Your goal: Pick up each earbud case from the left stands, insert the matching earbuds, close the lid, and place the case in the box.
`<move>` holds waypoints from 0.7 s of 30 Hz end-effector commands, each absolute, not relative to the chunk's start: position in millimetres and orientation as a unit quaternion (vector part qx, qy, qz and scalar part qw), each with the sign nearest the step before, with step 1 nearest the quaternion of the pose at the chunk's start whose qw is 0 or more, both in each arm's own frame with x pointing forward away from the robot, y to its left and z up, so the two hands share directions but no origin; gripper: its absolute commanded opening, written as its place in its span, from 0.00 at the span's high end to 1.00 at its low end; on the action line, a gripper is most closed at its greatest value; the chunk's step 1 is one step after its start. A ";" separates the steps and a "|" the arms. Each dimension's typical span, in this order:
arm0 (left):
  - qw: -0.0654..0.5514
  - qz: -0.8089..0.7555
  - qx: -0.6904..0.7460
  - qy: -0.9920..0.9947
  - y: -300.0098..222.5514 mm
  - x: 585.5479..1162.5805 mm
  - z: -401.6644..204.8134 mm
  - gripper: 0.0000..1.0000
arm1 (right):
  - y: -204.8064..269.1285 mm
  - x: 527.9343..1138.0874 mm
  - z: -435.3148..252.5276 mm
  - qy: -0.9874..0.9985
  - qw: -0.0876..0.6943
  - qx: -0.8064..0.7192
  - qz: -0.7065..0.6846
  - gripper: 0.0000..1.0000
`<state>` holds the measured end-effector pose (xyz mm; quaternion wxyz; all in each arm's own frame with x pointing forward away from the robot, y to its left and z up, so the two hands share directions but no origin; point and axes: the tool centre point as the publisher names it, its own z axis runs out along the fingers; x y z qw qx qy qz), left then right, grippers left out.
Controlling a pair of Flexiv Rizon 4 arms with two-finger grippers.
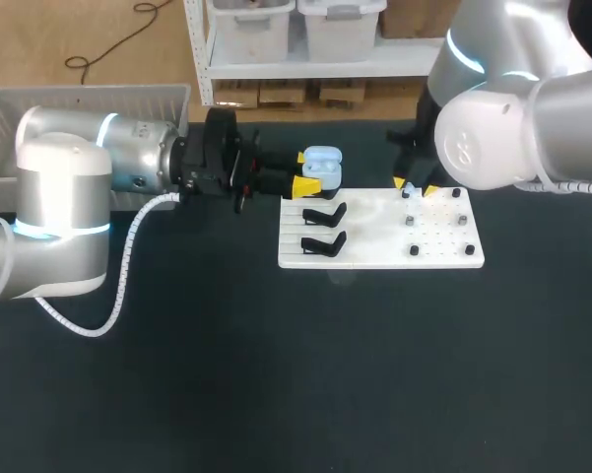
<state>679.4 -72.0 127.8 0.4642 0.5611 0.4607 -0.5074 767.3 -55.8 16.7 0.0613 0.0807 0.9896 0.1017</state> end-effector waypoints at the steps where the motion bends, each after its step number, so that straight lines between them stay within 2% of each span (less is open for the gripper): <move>1: 0.466 -0.506 0.561 0.461 -72.0 678.5 127.5 1.00 | -57.5 764.7 15.2 0.989 0.065 0.084 0.101 0.61; 21: 0.466 -0.506 0.561 0.461 -72.0 678.5 127.5 1.00 | -53.0 765.3 13.8 0.990 0.062 0.077 0.098 0.71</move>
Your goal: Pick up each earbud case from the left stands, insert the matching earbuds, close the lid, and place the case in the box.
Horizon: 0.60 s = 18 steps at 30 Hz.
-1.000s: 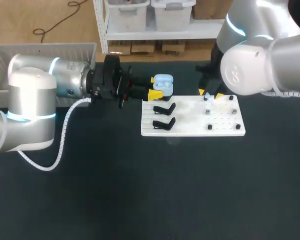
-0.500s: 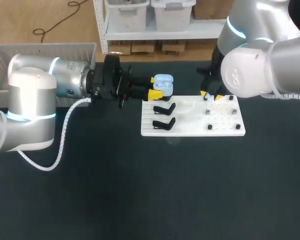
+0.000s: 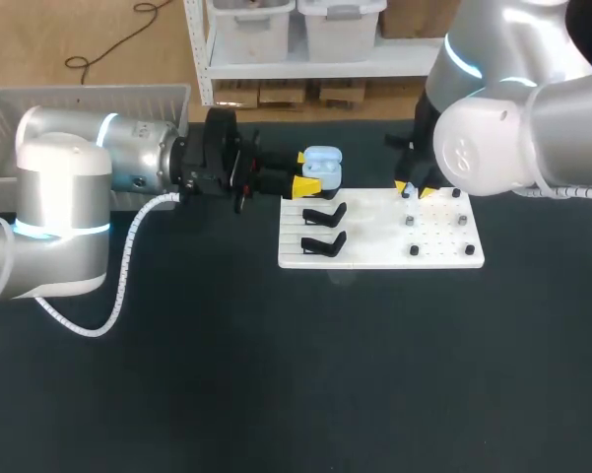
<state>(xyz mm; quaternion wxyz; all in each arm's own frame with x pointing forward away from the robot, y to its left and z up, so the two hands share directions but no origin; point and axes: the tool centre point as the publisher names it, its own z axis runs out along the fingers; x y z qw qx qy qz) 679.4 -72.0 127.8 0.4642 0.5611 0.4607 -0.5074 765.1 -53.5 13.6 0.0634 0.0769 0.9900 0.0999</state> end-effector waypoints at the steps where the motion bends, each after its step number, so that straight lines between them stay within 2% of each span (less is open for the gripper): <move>1: 0.466 -0.506 0.561 0.461 -72.0 678.5 127.5 1.00 | -53.0 765.3 13.8 0.990 0.062 0.077 0.098 0.71; 5: 0.466 -0.506 0.561 0.461 -72.0 678.5 127.5 1.00 | -52.8 765.3 13.6 0.991 0.061 0.076 0.097 0.76; 10: 0.466 -0.506 0.561 0.461 -72.0 678.5 127.5 1.00 | -52.3 766.2 12.4 0.991 0.058 0.074 0.096 0.77; 18: 0.466 -0.506 0.561 0.461 -72.0 678.5 127.5 1.00 | -50.9 766.7 11.4 0.991 0.056 0.072 0.093 0.91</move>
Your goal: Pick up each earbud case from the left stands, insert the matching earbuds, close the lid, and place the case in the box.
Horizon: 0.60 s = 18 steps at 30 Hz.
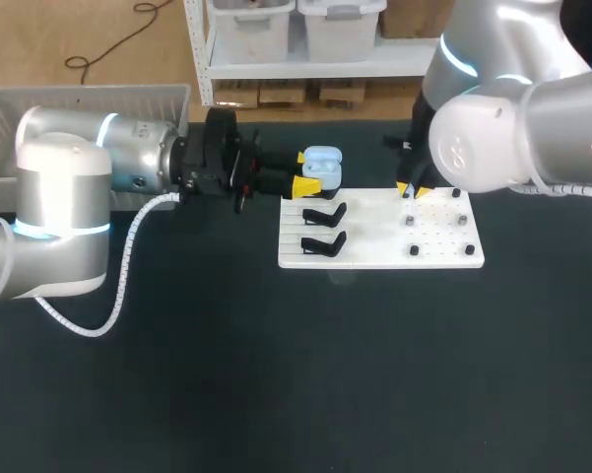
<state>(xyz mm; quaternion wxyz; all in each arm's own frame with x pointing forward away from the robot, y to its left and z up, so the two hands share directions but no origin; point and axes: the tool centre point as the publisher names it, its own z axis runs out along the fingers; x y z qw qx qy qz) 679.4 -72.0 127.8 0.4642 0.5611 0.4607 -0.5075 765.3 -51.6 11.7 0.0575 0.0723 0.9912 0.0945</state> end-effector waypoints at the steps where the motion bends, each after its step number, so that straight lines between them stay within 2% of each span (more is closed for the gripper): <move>1: 0.466 -0.506 0.561 0.461 -72.0 678.5 127.5 1.00 | -50.9 766.7 11.4 0.992 0.056 0.072 0.093 0.97; 2: 0.466 -0.506 0.561 0.461 -72.0 678.5 127.5 1.00 | -50.8 766.8 11.5 0.992 0.056 0.072 0.092 1.00; 18: 0.466 -0.506 0.561 0.461 -72.0 678.5 127.5 1.00 | -52.5 758.3 41.6 0.993 0.069 0.055 0.077 1.00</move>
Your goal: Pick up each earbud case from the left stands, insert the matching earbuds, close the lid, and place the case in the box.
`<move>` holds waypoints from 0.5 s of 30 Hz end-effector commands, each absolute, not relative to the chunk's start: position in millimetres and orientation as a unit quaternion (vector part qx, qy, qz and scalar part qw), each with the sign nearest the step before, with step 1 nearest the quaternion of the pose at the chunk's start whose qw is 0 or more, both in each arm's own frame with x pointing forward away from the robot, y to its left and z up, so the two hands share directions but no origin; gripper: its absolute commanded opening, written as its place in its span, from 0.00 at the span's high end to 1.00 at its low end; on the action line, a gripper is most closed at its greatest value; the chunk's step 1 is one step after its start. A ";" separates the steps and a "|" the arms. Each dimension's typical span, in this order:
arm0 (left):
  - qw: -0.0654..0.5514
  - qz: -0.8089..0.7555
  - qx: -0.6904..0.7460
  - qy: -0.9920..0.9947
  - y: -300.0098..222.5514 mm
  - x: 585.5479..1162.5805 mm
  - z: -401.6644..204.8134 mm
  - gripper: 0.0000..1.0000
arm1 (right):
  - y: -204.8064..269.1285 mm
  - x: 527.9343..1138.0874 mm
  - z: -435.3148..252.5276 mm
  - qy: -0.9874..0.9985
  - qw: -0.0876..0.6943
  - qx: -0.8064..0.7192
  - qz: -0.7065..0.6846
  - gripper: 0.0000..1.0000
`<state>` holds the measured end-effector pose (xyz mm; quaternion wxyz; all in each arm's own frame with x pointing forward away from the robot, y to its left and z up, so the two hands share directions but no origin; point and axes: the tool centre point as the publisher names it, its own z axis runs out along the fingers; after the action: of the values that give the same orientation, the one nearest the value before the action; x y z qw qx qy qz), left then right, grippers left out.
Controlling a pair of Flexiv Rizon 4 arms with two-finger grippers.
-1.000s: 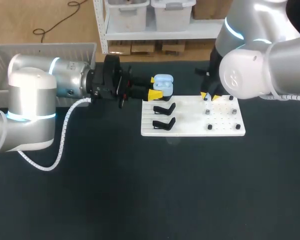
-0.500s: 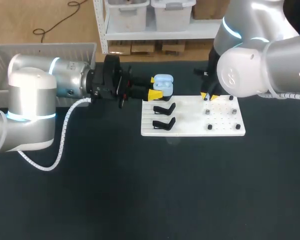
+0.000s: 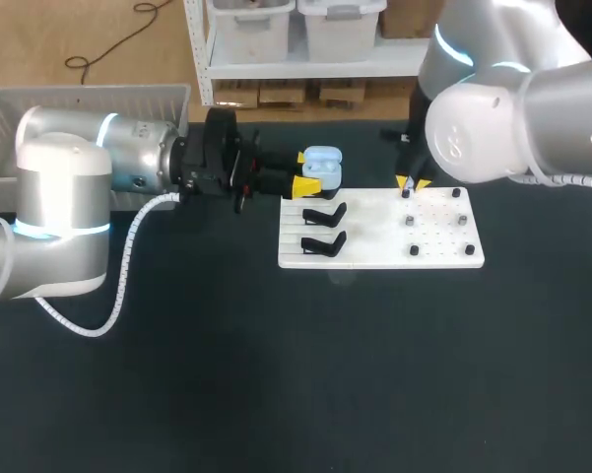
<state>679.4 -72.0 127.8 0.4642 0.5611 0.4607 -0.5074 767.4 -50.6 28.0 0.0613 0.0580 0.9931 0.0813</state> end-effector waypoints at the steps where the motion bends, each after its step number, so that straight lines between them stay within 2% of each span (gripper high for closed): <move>1: 0.466 -0.506 0.561 0.461 -72.0 678.5 127.5 1.00 | -52.6 757.5 44.4 0.993 0.071 0.053 0.076 1.00; 15: 0.466 -0.506 0.561 0.461 -72.0 678.5 127.5 1.00 | -56.6 735.5 145.8 0.991 0.116 -0.031 0.063 1.00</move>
<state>679.5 -72.0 127.7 0.4642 0.5611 0.4607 -0.5074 754.0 -47.8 114.7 0.1063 -0.0248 0.9920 0.0641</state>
